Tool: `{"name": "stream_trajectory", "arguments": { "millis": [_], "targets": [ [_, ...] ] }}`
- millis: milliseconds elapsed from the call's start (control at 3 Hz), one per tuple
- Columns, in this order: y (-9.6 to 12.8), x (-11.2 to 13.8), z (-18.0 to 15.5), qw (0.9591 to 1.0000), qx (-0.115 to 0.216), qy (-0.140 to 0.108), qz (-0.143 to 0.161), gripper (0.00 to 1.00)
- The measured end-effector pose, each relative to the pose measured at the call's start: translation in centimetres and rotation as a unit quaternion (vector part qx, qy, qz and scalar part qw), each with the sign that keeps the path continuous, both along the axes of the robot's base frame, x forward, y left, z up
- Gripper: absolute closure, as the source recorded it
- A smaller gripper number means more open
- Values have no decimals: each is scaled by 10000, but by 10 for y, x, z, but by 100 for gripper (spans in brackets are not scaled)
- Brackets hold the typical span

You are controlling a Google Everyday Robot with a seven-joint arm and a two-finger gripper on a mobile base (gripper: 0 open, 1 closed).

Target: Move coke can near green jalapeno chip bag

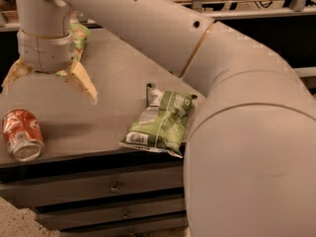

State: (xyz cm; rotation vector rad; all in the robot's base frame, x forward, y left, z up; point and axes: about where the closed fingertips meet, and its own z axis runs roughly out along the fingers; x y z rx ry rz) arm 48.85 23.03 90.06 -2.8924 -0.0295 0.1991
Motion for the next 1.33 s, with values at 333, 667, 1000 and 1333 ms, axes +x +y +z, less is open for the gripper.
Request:
{"name": "stream_trajectory", "arguments": {
  "millis": [333,667,1000,1333],
  "targets": [
    [26,-17,-24,9961,-119,-340,808,0],
    [39,-27,-31,9905,-97,-621,1222,0],
    [48,-43,-36,9833,-10,-801,1635,0],
    [55,-55,-43,9764,-63,-969,1927,0]
  ]
}}
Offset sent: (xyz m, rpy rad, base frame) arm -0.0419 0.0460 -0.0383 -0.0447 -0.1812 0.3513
